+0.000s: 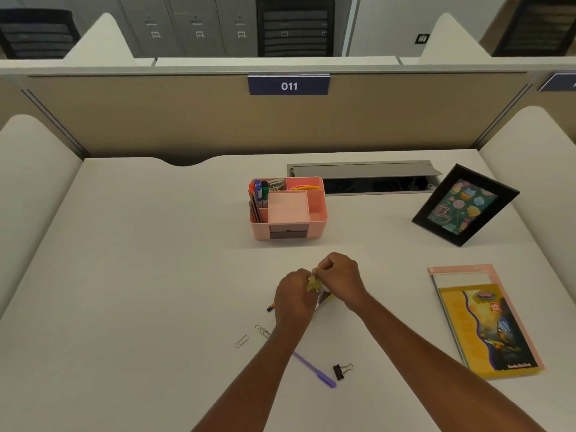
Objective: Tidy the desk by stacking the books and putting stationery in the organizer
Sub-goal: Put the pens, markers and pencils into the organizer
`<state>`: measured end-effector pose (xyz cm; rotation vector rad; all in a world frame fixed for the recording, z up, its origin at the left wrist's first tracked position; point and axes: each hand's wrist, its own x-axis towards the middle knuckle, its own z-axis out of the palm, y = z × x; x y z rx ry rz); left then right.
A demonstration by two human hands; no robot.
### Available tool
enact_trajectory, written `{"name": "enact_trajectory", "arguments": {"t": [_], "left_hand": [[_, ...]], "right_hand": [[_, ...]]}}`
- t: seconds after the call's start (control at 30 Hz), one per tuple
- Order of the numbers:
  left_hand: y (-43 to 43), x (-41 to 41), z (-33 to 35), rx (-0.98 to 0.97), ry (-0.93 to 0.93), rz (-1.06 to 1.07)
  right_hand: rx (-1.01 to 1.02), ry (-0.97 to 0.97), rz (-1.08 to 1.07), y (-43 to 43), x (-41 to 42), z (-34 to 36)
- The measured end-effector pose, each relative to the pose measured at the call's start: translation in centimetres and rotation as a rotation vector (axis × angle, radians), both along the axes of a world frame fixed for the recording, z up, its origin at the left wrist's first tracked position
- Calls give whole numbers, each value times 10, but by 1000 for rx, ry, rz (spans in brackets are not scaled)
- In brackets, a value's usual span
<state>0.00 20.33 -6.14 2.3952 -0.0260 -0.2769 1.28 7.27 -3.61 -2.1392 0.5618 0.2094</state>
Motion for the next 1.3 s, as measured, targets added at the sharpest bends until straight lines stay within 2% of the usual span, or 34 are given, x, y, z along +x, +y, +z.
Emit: {"name": "enact_trajectory", "arguments": {"t": [0.2,0.3,0.57,0.73,0.87,1.1,1.3], "left_hand": [[7,11,13,-72,-56,-54],[14,21,23,-163,-171,-52],[27,49,54,-222,-432,20],[34,54,68,-356,-514,94],[38,60,74,-400,-470,171],[47,83,71,-320,-264,201],[54,100,65,-293,-141,206]], "right_hand": [[38,-115,-17,-3,-1,27],[109,-146,-20,-3,4,42],[174,-255,37,8,25,76],[159,-340,17,22,40,82],[149,-357,18,35,59,79],[17,-379,69,54,88,68],[-107,-313,85,65,108,57]]}}
